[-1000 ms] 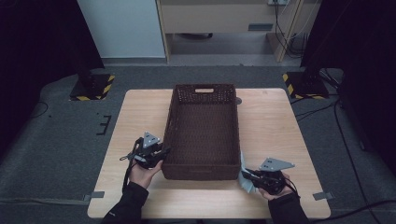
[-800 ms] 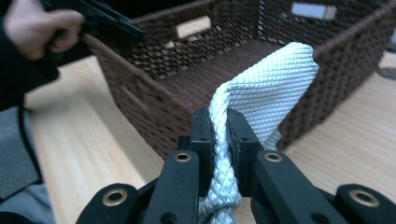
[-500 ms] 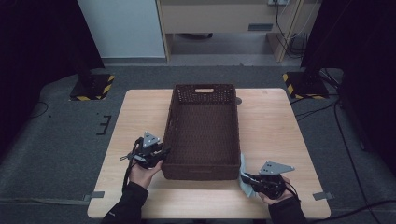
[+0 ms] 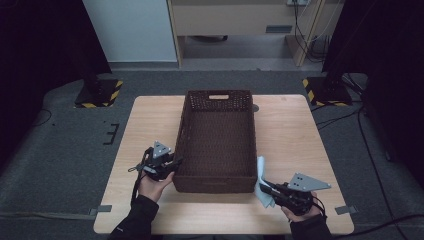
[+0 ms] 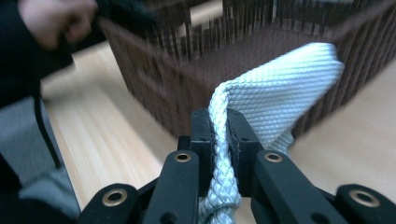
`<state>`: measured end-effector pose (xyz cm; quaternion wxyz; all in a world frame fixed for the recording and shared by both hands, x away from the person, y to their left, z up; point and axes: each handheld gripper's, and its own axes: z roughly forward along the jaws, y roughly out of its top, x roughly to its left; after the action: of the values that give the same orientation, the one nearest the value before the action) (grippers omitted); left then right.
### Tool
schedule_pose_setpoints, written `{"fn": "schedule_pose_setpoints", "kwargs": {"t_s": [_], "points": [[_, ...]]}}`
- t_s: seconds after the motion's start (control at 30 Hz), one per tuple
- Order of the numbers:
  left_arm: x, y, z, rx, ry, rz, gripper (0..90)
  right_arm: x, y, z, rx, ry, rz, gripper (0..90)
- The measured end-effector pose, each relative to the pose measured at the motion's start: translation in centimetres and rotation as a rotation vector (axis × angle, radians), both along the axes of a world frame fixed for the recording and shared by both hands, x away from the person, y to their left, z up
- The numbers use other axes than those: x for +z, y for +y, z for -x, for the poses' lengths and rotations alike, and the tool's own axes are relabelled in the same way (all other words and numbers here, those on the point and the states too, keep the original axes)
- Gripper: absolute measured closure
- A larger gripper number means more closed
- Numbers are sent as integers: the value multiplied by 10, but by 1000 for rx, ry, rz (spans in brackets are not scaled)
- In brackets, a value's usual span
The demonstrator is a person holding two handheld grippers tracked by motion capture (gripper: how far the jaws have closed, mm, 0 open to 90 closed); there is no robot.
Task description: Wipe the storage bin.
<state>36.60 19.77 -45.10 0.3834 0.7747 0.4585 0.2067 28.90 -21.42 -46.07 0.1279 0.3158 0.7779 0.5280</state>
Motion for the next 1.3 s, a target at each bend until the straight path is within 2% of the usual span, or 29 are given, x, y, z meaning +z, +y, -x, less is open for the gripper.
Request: {"fn": "schedule_pose_setpoints", "kwargs": {"t_s": [0.2, 0.33, 0.43, 0.5, 0.53, 0.57, 0.7, 0.8, 1.1, 1.17, 1.3], "points": [[0, 0, -1, -3, 4, 0, 661, -30, 8, -8, -4, 140, 151, 835], [0, 0, -1, -3, 4, -1, 661, -37, 12, -11, -15, 180, 202, 835], [0, 0, -1, -3, 4, 1, 661, -34, 9, -12, -34, 169, 201, 834], [0, 0, -1, -4, 5, 1, 661, -27, -1, -14, -90, 140, 163, 835], [0, 0, -1, -4, 5, 1, 661, -27, -1, -14, -90, 140, 163, 835], [0, 1, -1, -6, 6, 4, 660, -20, -17, -17, -164, 104, 126, 835], [0, 1, -1, -6, 5, 1, 659, -14, -43, -22, -286, 59, 125, 835], [0, 1, -1, -5, 6, 2, 659, -14, -61, -26, -361, 49, 154, 834], [0, 1, -1, -6, 6, 0, 658, -20, -97, -33, -488, 81, 193, 833], [0, 0, -1, -6, 6, -1, 659, -22, -103, -34, -509, 86, 225, 832], [0, 0, -1, -7, 6, -3, 659, -29, -107, -37, -525, 127, 237, 821]]}}
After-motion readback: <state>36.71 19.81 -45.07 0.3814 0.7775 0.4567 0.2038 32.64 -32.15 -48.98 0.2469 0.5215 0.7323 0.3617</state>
